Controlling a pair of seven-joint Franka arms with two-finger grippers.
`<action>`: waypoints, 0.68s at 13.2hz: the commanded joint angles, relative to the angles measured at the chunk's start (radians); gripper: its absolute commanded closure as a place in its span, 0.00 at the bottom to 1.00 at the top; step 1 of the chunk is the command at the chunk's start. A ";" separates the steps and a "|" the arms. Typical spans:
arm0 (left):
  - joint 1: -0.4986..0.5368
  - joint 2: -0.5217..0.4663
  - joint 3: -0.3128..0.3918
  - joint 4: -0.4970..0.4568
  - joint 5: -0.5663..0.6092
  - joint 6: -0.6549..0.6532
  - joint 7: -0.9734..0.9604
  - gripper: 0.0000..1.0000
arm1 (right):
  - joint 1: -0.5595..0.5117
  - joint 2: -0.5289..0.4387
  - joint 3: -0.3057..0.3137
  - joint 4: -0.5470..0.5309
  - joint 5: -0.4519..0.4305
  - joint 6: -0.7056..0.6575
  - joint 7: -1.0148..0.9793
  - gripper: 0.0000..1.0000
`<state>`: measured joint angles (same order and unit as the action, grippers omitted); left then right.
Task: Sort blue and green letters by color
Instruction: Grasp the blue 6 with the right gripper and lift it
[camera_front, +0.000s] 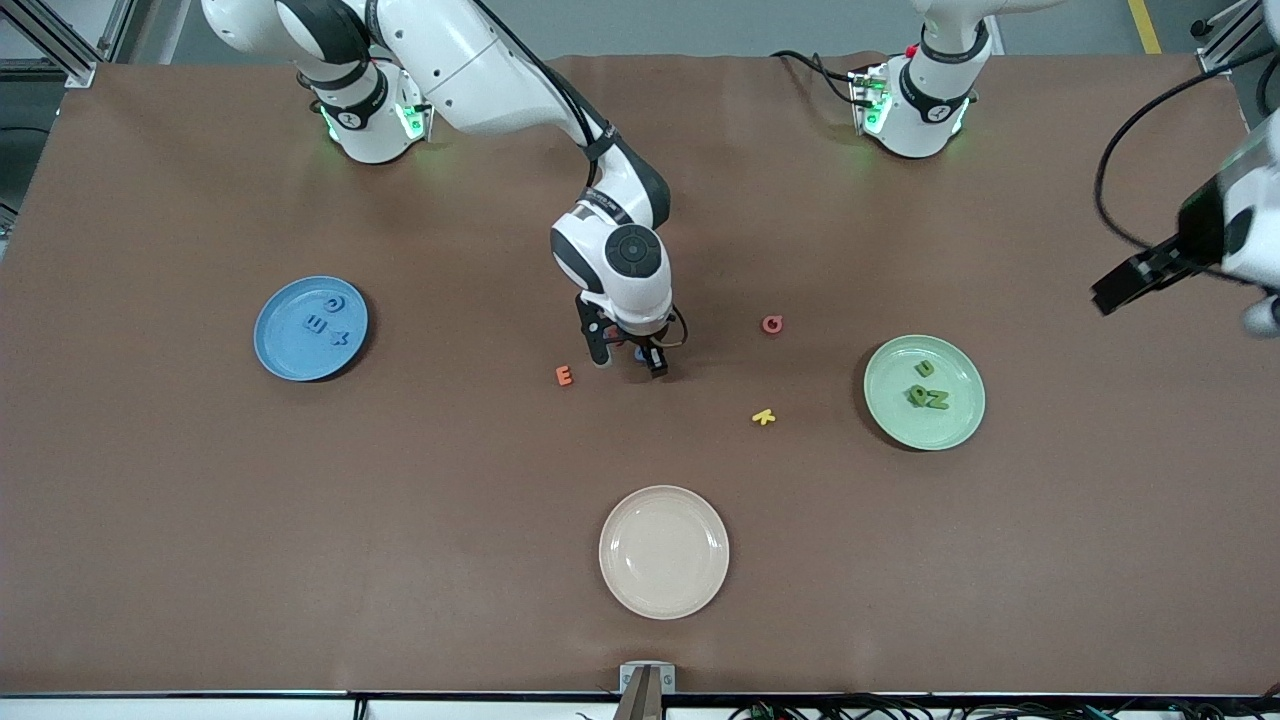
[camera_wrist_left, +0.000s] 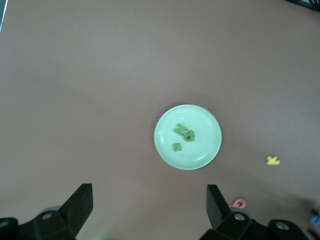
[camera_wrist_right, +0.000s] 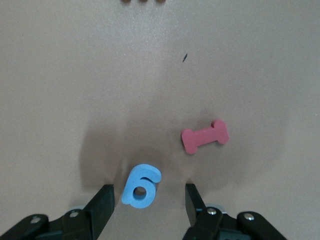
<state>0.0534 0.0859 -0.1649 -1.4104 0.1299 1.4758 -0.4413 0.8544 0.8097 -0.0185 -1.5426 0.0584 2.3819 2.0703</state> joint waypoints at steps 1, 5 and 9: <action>-0.006 -0.075 0.086 -0.096 -0.062 0.038 0.146 0.00 | -0.011 0.023 -0.008 0.015 -0.051 0.003 0.014 0.33; -0.006 -0.100 0.148 -0.151 -0.064 0.110 0.320 0.00 | -0.012 0.023 -0.008 0.013 -0.068 0.002 0.014 0.43; 0.016 -0.094 0.156 -0.090 -0.061 0.072 0.339 0.00 | -0.011 0.023 -0.008 0.013 -0.068 0.003 0.022 1.00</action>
<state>0.0568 0.0054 -0.0157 -1.5255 0.0801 1.5635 -0.1247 0.8523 0.8080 -0.0269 -1.5345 0.0136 2.3810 2.0704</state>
